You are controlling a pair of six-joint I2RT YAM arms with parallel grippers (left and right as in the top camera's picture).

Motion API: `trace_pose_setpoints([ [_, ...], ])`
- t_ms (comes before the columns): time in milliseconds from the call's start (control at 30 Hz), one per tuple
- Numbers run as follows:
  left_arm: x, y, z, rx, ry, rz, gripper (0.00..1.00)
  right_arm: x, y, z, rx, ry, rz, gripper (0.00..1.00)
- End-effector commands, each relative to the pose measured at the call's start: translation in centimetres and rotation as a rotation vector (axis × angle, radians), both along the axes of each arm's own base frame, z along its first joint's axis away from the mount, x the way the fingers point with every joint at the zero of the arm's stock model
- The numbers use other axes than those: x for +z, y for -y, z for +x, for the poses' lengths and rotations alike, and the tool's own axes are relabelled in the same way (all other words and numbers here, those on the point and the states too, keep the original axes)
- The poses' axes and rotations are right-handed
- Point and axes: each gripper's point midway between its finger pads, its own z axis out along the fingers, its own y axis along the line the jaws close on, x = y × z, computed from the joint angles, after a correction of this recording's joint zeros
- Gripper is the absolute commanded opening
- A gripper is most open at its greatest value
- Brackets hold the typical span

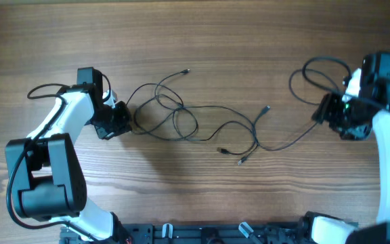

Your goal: Untangle cables

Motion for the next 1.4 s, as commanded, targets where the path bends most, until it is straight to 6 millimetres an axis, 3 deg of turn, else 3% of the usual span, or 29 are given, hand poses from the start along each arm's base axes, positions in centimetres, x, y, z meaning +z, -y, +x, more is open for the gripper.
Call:
trace_pose_setpoints([
  [0, 0.1, 0.0, 0.0, -0.003, 0.004, 0.011, 0.04, -2.4, -0.8, -1.6, -0.094, 0.008, 0.032, 0.68],
  [267, 0.1, 0.0, 0.0, -0.003, 0.006, 0.011, 0.04, -10.2, -2.4, -3.6, -0.154, -0.07, 0.124, 0.66],
  [433, 0.1, 0.0, 0.0, 0.001, 0.005, 0.01, 0.04, -12.6, -3.0, -2.9, -0.216, -0.011, 0.174, 0.65],
  [567, 0.1, 0.0, 0.0, 0.001, 0.005, 0.01, 0.04, -13.6, -2.8, -2.1, -0.271, 0.039, 0.182, 0.6],
  [800, 0.1, 0.0, 0.0, 0.001, 0.005, 0.01, 0.04, -14.8, -2.8, -2.2, -0.345, 0.052, 0.194, 0.37],
  [1000, 0.1, 0.0, 0.0, 0.001, 0.005, 0.01, 0.04, -15.9, -2.9, -2.8, -0.393, 0.053, 0.208, 0.26],
  [1367, 0.1, 0.0, 0.0, 0.001, 0.004, 0.01, 0.04, -16.2, -3.0, -3.0, -0.406, 0.05, 0.215, 0.15],
])
